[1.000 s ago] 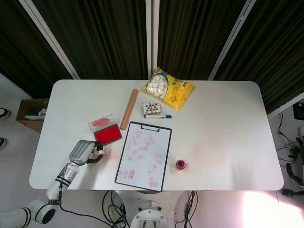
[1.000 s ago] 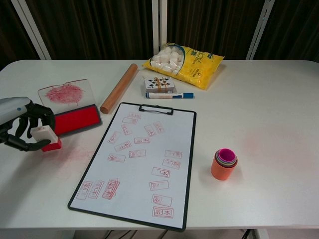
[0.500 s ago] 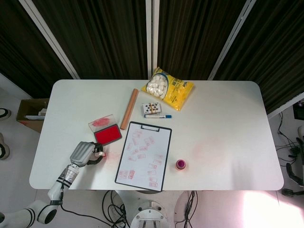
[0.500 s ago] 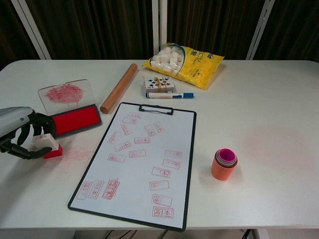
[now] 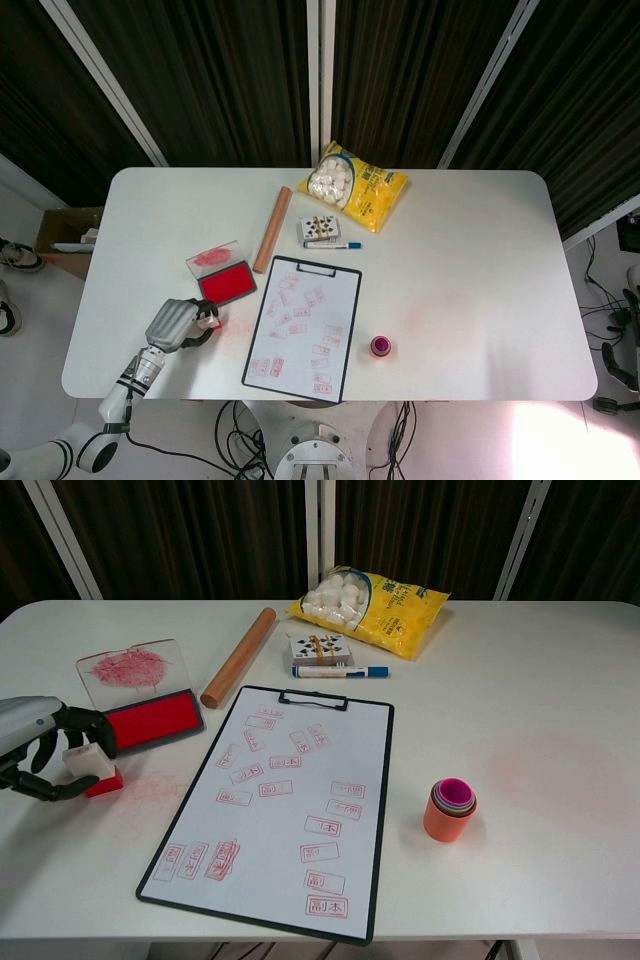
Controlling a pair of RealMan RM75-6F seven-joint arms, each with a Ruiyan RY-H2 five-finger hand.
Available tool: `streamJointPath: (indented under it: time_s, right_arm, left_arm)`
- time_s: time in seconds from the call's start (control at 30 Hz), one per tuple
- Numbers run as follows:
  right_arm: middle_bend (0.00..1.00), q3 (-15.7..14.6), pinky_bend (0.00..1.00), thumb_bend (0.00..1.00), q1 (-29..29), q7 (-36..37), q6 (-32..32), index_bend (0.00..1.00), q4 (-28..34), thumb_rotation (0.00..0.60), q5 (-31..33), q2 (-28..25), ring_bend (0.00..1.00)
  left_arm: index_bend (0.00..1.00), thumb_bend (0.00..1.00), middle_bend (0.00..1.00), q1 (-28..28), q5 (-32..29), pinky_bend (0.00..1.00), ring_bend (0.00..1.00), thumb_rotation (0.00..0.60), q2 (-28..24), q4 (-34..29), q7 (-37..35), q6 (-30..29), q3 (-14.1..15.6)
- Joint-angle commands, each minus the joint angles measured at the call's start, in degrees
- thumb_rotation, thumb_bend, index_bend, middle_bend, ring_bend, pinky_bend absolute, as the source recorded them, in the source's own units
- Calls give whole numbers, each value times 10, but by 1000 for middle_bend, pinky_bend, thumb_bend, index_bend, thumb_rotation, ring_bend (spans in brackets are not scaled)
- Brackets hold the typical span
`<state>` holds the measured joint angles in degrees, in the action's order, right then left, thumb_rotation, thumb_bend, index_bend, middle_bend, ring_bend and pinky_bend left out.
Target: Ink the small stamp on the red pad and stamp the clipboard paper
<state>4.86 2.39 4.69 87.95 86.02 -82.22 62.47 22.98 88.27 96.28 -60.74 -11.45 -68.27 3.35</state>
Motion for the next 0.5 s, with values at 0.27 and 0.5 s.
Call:
streamJointPath:
  time_s: [0.27, 0.5]
  right_arm:
    - [0, 2, 0, 324, 1, 2, 2, 0, 0, 600, 3, -2, 0]
    - [0, 6, 0, 325, 3, 11, 7, 0, 0, 600, 6, -7, 0]
  left_arm:
    - [369, 259, 427, -1, 7, 668, 461, 600, -10, -10, 13, -6, -1]
    - [332, 179, 392, -9, 20, 664, 436, 600, -82, -116, 26, -69, -23]
